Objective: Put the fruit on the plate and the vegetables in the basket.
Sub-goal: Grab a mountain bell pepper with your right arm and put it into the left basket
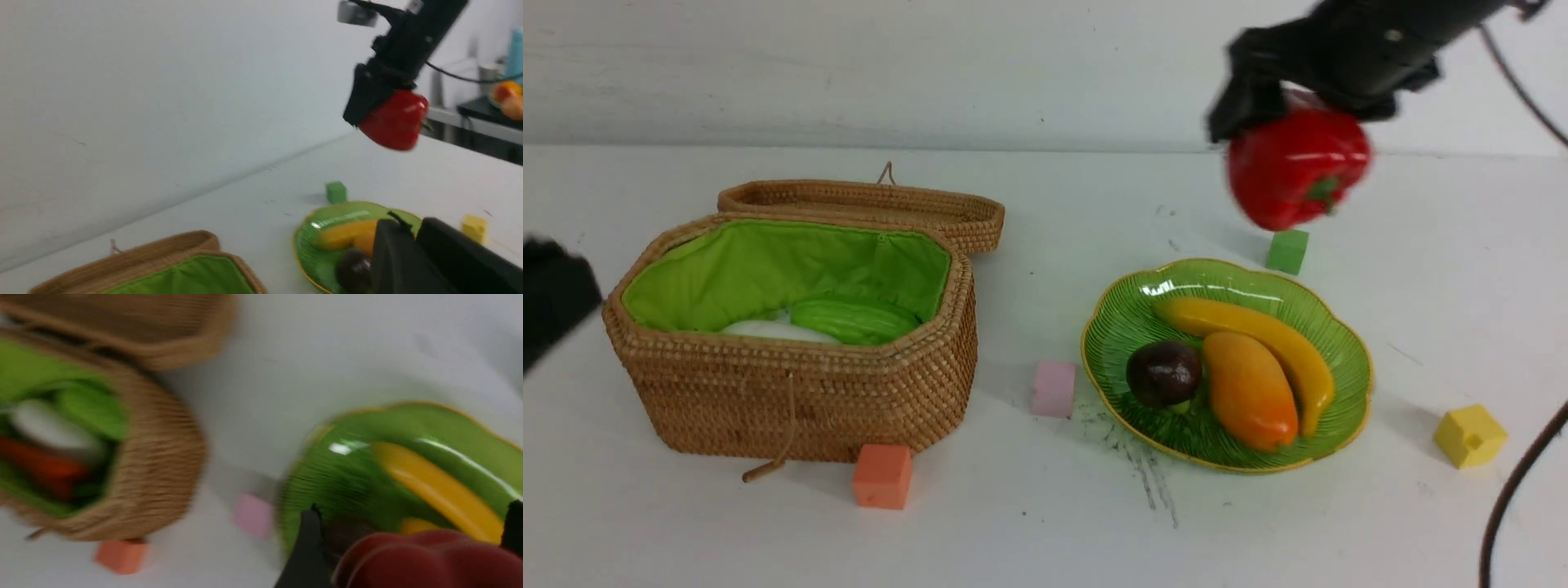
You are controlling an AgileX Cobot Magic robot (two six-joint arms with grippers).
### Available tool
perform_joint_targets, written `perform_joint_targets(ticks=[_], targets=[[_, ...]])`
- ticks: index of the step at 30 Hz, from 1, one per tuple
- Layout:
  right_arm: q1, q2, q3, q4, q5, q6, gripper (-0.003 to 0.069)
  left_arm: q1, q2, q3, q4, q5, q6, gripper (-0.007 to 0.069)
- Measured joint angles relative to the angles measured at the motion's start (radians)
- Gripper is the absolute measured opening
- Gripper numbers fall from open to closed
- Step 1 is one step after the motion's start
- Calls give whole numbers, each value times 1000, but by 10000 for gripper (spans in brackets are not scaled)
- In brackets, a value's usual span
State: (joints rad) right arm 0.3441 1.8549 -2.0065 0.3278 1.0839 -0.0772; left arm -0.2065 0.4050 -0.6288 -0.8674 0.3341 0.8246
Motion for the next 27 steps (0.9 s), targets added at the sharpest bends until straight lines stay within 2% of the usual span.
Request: perform_joint_targets(ticks=[1, 2, 3, 9, 16, 27], targets=[[68, 7, 0, 38, -53, -38, 559, 0, 0, 0, 13, -61, -32, 71], [68, 7, 0, 38, -53, -38, 559, 0, 0, 0, 13, -68, -36, 71], [148, 27, 0, 77, -133, -83, 559, 0, 0, 0, 22, -123, -56, 71], [317, 141, 0, 132, -424, -226, 559, 0, 0, 2, 62, -165, -63, 71], [402, 247, 1, 181, -650, -369, 559, 0, 0, 49, 69, -166, -63, 71], [416, 268, 1, 198, -771, -392, 559, 0, 0, 110, 70, -157, -66, 71]])
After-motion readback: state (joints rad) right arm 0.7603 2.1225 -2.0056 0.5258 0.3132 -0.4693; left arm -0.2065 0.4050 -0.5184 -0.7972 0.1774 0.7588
